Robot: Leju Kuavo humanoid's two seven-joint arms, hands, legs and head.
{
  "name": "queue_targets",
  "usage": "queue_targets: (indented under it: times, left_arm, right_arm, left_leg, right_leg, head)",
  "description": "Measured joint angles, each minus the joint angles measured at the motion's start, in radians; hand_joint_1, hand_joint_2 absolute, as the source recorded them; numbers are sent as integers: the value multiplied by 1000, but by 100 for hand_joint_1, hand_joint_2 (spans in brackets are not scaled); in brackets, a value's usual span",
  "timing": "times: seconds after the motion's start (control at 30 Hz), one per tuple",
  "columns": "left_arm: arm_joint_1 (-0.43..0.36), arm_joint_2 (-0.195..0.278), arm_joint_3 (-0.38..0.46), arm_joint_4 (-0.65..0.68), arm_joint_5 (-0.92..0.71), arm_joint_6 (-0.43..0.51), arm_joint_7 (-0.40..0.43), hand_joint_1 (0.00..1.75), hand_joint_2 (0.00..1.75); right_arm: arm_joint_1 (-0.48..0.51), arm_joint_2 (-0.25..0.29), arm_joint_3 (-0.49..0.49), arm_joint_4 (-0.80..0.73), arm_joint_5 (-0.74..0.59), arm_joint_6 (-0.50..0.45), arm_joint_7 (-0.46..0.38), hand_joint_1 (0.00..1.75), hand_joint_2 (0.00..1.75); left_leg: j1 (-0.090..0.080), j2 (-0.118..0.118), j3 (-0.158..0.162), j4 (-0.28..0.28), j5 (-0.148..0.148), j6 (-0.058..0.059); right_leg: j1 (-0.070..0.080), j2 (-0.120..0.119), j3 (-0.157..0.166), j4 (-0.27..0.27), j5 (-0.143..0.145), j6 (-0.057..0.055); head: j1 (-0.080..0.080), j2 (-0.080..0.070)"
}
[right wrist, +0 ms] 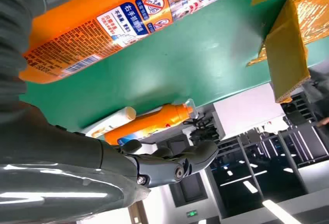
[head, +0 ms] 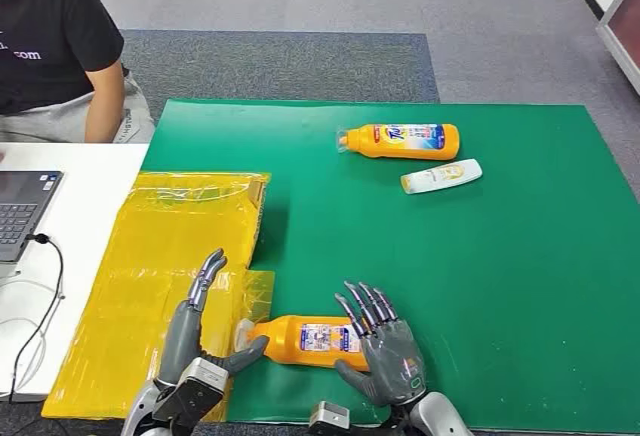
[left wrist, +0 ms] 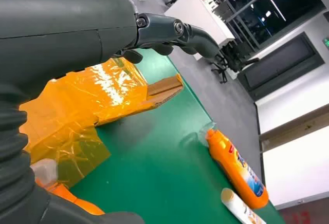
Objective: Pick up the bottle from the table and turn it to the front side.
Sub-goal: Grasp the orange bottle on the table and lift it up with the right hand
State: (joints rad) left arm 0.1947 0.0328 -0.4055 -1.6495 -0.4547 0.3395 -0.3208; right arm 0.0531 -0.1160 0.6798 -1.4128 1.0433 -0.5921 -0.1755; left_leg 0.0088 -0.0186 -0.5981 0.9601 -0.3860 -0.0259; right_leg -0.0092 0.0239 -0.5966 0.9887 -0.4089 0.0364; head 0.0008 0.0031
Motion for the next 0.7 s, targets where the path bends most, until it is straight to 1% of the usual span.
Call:
queue_targets:
  times: [0.7]
  left_arm:
    - [-1, 1, 10, 0, -18, -15, -2, 0, 175]
  right_arm:
    - [-1, 0, 0, 11, 6, 1, -2, 0, 175]
  left_leg:
    - [0, 0, 0, 0, 0, 0]
  right_leg:
    - [0, 0, 0, 0, 0, 0]
  head:
    - [0, 0]
